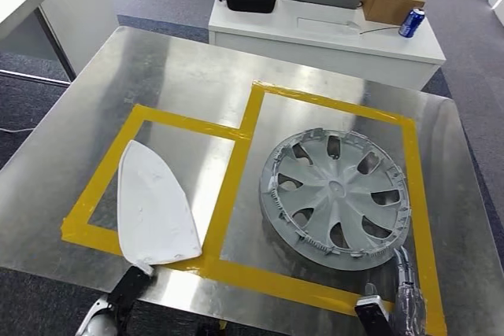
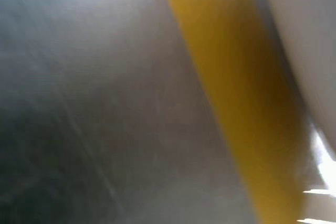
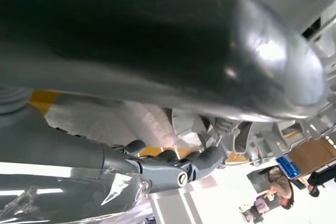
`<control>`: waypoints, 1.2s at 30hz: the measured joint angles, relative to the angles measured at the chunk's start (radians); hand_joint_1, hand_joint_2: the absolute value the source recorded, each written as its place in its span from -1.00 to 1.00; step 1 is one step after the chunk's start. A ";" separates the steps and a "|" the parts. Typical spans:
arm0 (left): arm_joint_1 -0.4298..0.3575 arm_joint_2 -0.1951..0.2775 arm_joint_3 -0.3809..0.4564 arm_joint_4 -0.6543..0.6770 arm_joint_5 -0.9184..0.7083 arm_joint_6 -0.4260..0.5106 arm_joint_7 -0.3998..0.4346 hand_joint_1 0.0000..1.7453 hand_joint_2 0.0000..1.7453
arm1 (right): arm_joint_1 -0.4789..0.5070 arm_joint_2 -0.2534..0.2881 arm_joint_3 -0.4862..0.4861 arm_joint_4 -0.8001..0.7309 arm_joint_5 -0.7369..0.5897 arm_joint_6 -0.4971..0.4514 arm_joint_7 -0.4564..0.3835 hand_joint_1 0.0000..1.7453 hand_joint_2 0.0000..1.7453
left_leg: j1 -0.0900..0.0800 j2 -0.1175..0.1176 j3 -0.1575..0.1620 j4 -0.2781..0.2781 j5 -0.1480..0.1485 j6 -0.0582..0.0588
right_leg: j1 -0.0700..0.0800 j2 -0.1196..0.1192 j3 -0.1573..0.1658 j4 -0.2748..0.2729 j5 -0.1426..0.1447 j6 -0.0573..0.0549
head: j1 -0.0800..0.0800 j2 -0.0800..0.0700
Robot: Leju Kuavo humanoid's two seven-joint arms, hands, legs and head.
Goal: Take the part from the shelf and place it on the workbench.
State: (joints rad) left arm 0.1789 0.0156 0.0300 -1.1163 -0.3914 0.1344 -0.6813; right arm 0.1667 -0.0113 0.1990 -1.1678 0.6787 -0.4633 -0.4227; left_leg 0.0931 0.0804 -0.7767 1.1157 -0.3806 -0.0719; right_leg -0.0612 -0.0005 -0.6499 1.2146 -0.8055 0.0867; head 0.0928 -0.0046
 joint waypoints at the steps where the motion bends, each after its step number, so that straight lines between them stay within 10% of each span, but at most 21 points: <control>1: 0.009 0.002 0.000 0.007 0.002 0.001 0.000 -1.00 1.00 | -0.004 0.001 0.002 -0.003 0.000 0.000 -0.002 -1.00 -1.00 | -0.011 0.002 0.001 -0.004 0.004 0.002 | 0.020 0.004 0.037 -0.042 0.013 -0.024 | -0.001 0.000; 4: 0.010 0.001 -0.001 0.030 0.008 0.001 0.003 -1.00 1.00 | -0.015 0.000 0.003 -0.009 -0.001 0.002 0.000 -1.00 -1.00 | -0.005 0.008 0.018 -0.041 0.029 -0.008 | 0.075 0.045 0.126 -0.161 0.060 -0.109 | -0.026 0.000; 7: 0.003 -0.003 -0.001 0.040 0.017 0.001 0.003 -1.00 1.00 | -0.014 -0.006 -0.003 -0.001 -0.004 0.008 0.007 -1.00 -1.00 | 0.049 -0.007 0.027 -0.091 0.073 -0.057 | 0.102 0.042 0.134 -0.186 0.082 -0.128 | -0.035 0.001; 9: 0.006 0.003 0.002 0.045 0.022 0.002 0.002 -1.00 1.00 | -0.014 -0.003 -0.004 0.002 -0.004 0.008 0.005 -1.00 -1.00 | 0.061 -0.024 0.027 -0.126 0.094 -0.063 | 0.089 0.023 0.187 -0.308 0.171 -0.175 | -0.021 0.001; 11: 0.023 0.011 0.002 0.050 0.022 0.003 -0.001 -1.00 1.00 | -0.019 0.003 -0.004 0.009 -0.004 0.012 0.007 -1.00 -1.00 | 0.045 -0.053 0.006 -0.083 0.045 -0.056 | 0.060 -0.008 0.229 -0.419 0.320 -0.227 | -0.018 0.001; 13: 0.051 0.013 -0.001 0.053 0.021 0.003 -0.007 -1.00 1.00 | -0.023 0.011 -0.002 0.019 -0.005 0.016 0.010 -1.00 -1.00 | 0.033 -0.077 -0.034 0.021 -0.033 -0.069 | 0.040 -0.030 0.215 -0.400 0.388 -0.215 | -0.027 0.000; 17: 0.064 0.024 -0.006 0.041 0.047 0.005 -0.022 -1.00 -1.00 | -0.030 0.019 -0.004 0.024 -0.005 0.013 0.001 -1.00 -1.00 | 0.037 -0.056 -0.046 0.073 -0.040 -0.144 | -0.020 -0.017 0.140 -0.243 0.329 -0.130 | -0.046 0.001; 18: 0.061 0.026 -0.010 0.033 0.056 0.006 -0.028 -1.00 -1.00 | -0.041 0.014 -0.009 0.019 -0.007 0.013 -0.001 -1.00 -1.00 | 0.041 -0.038 -0.042 0.085 -0.048 -0.164 | -0.029 -0.015 0.115 -0.186 0.299 -0.107 | -0.059 0.001; 19: 0.055 0.028 -0.015 0.022 0.061 0.007 -0.033 -1.00 -1.00 | -0.052 0.008 -0.015 0.012 -0.009 0.013 -0.001 -1.00 -1.00 | 0.043 -0.026 -0.039 0.104 -0.065 -0.166 | -0.032 -0.020 0.098 -0.140 0.270 -0.086 | -0.064 0.002; 21: 0.041 0.029 -0.027 0.006 0.067 0.008 -0.034 -1.00 -1.00 | -0.059 0.000 -0.024 0.006 -0.011 0.014 0.000 -1.00 -1.00 | 0.037 -0.029 -0.012 0.095 -0.110 -0.132 | -0.017 -0.047 0.088 -0.115 0.232 -0.067 | -0.068 0.002; 24: 0.037 0.037 -0.031 0.004 0.068 0.011 -0.014 -1.00 -1.00 | -0.046 0.007 -0.020 0.012 -0.010 0.016 -0.006 -1.00 -1.00 | 0.025 -0.052 0.039 0.010 -0.089 -0.063 | 0.006 -0.058 0.106 -0.170 0.222 -0.061 | -0.071 0.001; 28: 0.048 0.050 -0.030 0.014 0.069 0.016 -0.005 -1.00 -1.00 | -0.041 0.009 -0.012 0.019 -0.011 0.017 -0.011 -1.00 -1.00 | 0.032 -0.052 0.033 -0.036 0.017 -0.015 | 0.010 -0.003 0.032 0.010 0.062 -0.082 | -0.056 0.001; 30: 0.053 0.056 -0.028 0.020 0.070 0.018 -0.004 -1.00 -1.00 | -0.046 0.010 -0.007 0.017 -0.012 0.017 -0.012 -1.00 -1.00 | 0.038 -0.052 0.020 -0.039 0.034 -0.020 | 0.011 0.001 0.035 0.043 0.038 -0.091 | -0.057 0.002; 34: 0.054 0.068 -0.025 0.027 0.074 0.022 -0.002 -1.00 -1.00 | -0.061 0.013 0.005 0.015 -0.013 0.017 -0.013 -1.00 -1.00 | 0.066 -0.051 0.028 -0.073 0.065 -0.062 | 0.017 -0.002 0.182 -0.182 0.126 -0.091 | -0.059 0.002; 36: 0.060 0.070 -0.027 0.030 0.074 0.026 0.000 -1.00 -1.00 | -0.069 0.013 0.004 0.019 -0.014 0.017 -0.014 -1.00 -1.00 | 0.080 -0.052 0.048 -0.108 0.086 -0.090 | 0.031 -0.007 0.185 -0.202 0.137 -0.083 | -0.057 0.002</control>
State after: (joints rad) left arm 0.2385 0.0857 0.0034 -1.0862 -0.3171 0.1599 -0.6816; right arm 0.0977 0.0016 0.2027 -1.1488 0.6651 -0.4463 -0.4370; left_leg 0.1729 0.0284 -0.7286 1.0073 -0.2950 -0.1623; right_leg -0.0307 -0.0076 -0.4652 1.0126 -0.6687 0.0037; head 0.0356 -0.0025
